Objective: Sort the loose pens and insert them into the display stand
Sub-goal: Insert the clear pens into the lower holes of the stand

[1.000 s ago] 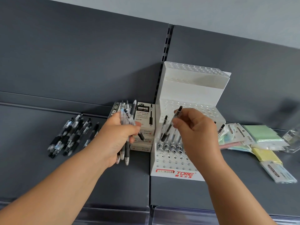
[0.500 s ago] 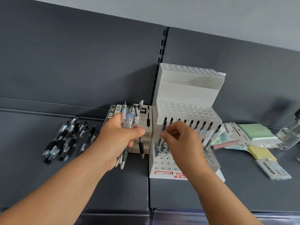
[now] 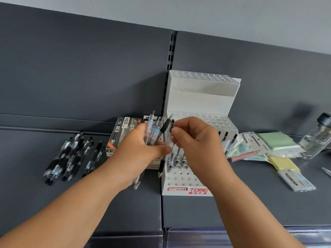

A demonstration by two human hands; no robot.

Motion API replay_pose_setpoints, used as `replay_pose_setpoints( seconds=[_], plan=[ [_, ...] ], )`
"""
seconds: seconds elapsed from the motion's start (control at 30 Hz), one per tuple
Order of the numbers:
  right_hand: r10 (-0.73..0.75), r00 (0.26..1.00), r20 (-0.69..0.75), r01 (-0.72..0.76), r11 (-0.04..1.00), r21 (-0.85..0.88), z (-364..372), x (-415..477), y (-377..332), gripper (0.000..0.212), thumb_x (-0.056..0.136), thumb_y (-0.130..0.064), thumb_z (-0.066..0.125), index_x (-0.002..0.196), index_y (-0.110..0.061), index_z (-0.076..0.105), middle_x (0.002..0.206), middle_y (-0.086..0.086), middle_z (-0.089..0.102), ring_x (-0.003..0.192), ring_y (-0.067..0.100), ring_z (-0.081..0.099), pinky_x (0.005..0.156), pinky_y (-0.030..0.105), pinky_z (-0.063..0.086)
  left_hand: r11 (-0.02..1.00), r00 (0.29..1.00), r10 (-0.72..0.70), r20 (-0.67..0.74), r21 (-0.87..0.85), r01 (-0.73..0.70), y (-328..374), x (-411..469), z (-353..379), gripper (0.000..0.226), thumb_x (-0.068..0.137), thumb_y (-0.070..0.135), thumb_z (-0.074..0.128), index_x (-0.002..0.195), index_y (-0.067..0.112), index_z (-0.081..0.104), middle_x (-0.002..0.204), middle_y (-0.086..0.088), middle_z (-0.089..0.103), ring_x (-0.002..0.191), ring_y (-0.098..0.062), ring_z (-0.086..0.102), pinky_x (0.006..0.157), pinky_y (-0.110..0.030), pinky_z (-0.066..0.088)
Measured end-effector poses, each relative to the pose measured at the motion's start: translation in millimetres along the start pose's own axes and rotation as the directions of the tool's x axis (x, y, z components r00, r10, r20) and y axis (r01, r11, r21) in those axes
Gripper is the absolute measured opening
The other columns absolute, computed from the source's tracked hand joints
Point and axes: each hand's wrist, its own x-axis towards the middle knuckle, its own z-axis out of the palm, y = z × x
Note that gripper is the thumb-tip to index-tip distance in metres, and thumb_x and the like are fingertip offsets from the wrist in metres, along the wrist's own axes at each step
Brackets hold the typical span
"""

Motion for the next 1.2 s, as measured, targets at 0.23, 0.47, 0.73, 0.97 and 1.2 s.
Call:
replay_pose_setpoints(
  seconds=[0.23,0.47,0.73,0.97,1.2],
  plan=[
    [-0.090,0.976,-0.197,0.085,0.996,-0.031,-25,6,5,0.017,0.090,-0.009,0.061,0.083,-0.025,0.065,0.069,-0.010,0.068,0.066,0.004,0.062,0.068,0.019,0.053,0.980,0.979,-0.176,-0.099,-0.114,0.164,-10,8,-8,0.003,0.092,0.012,0.059,0.094,0.013,0.060,0.073,0.000,0.061,0.058,-0.009,0.056,0.051,-0.025,0.040],
    [-0.009,0.989,-0.147,-0.016,0.986,-0.166,-16,3,31,0.017,0.091,-0.015,0.061,0.081,-0.030,0.063,0.072,-0.005,0.068,0.054,0.014,0.053,0.056,0.028,0.049,0.964,0.974,-0.217,-0.067,-0.173,0.203,-12,4,-8,0.005,0.093,0.015,0.059,0.096,0.012,0.060,0.072,-0.004,0.063,0.055,-0.013,0.058,0.049,-0.028,0.045],
    [0.080,0.991,-0.111,-0.110,0.948,-0.300,-17,-1,43,0.006,0.088,-0.022,0.065,0.084,-0.027,0.065,0.068,-0.002,0.065,0.054,0.006,0.053,0.056,0.028,0.048,0.964,0.980,-0.201,0.014,-0.174,0.200,-7,-1,-9,0.003,0.091,0.011,0.060,0.094,0.011,0.061,0.070,-0.003,0.067,0.058,-0.012,0.059,0.057,-0.028,0.047],
    [0.096,0.994,-0.053,-0.090,0.990,0.105,-13,-2,8,0.011,0.087,-0.023,0.066,0.097,-0.024,0.063,0.082,-0.005,0.068,0.071,0.008,0.064,0.066,0.020,0.052,0.980,0.983,-0.142,0.116,-0.124,0.156,6,-4,3,0.007,0.088,0.006,0.063,0.092,0.010,0.060,0.069,-0.004,0.068,0.058,-0.014,0.058,0.055,-0.027,0.044],
    [0.218,0.965,-0.145,-0.120,0.861,0.494,-40,2,8,0.013,0.089,-0.002,0.058,0.082,-0.012,0.059,0.069,0.005,0.064,0.058,0.013,0.061,0.059,0.024,0.052,0.971,0.975,-0.184,0.123,-0.133,0.200,7,-4,2,0.007,0.090,0.008,0.059,0.097,0.007,0.061,0.075,-0.007,0.070,0.055,-0.014,0.057,0.047,-0.023,0.042]
  ],
)
